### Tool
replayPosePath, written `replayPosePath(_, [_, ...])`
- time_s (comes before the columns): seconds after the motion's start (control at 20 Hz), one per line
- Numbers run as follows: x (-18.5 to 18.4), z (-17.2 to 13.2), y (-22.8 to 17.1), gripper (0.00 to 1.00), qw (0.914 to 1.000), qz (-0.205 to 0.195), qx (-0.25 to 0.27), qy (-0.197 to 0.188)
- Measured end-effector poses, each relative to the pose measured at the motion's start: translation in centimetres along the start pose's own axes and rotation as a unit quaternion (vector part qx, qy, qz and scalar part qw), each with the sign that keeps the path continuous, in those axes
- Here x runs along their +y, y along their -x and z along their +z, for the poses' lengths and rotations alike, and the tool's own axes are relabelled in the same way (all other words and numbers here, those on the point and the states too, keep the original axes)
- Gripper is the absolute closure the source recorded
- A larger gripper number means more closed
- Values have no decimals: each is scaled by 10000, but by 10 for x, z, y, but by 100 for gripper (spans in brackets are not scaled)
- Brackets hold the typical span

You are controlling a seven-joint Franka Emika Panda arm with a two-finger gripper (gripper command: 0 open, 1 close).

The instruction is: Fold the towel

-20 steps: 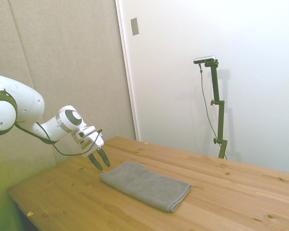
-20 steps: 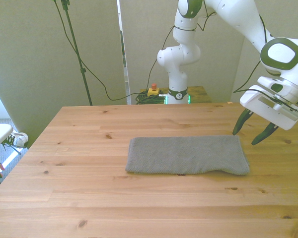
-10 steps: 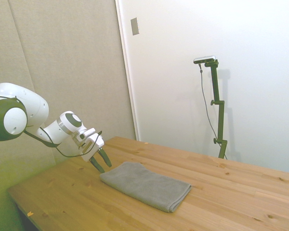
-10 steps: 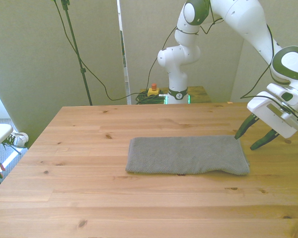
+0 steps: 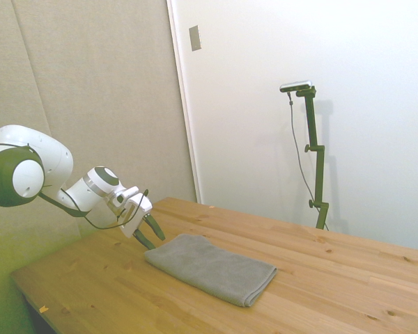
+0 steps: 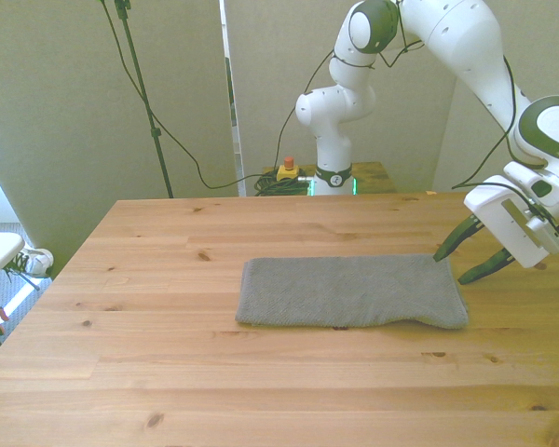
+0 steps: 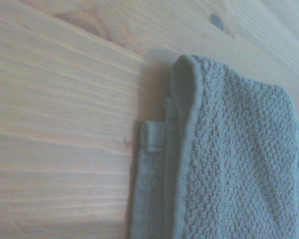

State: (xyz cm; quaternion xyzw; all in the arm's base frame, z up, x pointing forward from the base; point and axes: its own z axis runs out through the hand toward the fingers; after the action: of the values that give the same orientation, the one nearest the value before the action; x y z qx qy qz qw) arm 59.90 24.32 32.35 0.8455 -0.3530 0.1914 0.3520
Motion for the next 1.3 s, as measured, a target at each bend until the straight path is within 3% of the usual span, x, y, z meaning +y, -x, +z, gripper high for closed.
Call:
replayPosePath(0.5, [-3,26,-31,0,9995,279,-98,147])
replayPosePath(0.55, [-3,27,-32,100,9994,287,-106,147])
replayPosePath(1.3, [-7,35,-41,100,9986,402,-293,-181])
